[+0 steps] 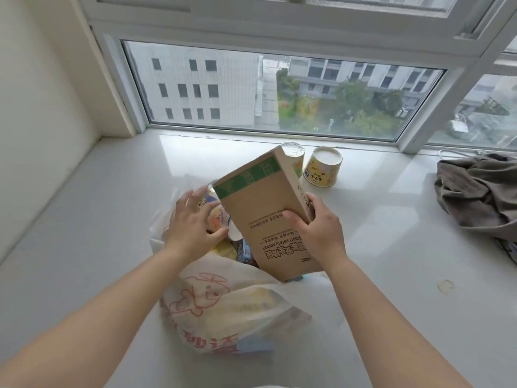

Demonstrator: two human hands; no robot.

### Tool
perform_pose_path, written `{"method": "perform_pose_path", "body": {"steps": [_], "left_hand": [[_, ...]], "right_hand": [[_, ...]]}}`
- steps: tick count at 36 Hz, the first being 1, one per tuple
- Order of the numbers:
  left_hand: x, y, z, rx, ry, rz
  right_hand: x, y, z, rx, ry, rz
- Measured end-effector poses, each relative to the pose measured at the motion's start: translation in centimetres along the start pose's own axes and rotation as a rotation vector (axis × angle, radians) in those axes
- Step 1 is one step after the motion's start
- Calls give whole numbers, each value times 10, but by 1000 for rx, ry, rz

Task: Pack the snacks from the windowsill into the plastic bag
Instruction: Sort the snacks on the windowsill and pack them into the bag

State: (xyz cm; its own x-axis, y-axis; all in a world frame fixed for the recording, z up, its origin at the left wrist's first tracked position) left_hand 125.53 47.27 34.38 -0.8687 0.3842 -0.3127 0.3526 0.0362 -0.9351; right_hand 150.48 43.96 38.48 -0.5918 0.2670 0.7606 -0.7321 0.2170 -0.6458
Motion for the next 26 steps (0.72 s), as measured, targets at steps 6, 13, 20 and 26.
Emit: {"method": "perform_pose_path", "body": {"steps": [6, 13, 20, 26], "left_hand": [[6, 21, 44, 101, 519, -203], [8, 12, 69, 300, 472, -128], [20, -21, 117, 30, 521, -159], [15, -30, 137, -93, 589, -159]], "right_hand": [[-5, -2, -1, 17, -52, 17], [3, 2, -4, 100, -138, 29], [16, 7, -10, 210, -75, -118], [39, 14, -8, 243, -81, -246]]}}
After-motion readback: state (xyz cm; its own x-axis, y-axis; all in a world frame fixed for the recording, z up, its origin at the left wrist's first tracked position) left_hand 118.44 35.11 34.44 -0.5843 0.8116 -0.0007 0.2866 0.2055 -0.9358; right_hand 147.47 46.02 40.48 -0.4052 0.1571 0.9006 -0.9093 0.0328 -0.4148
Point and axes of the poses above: each hand's wrist, its own z-axis away from the middle knuckle, its own y-axis out of the palm, x = y × z, the point moved 1 cm from there along -z, towards the middle knuckle, and after that the axes turned 13 degrees about y, right-handed, at the moved point
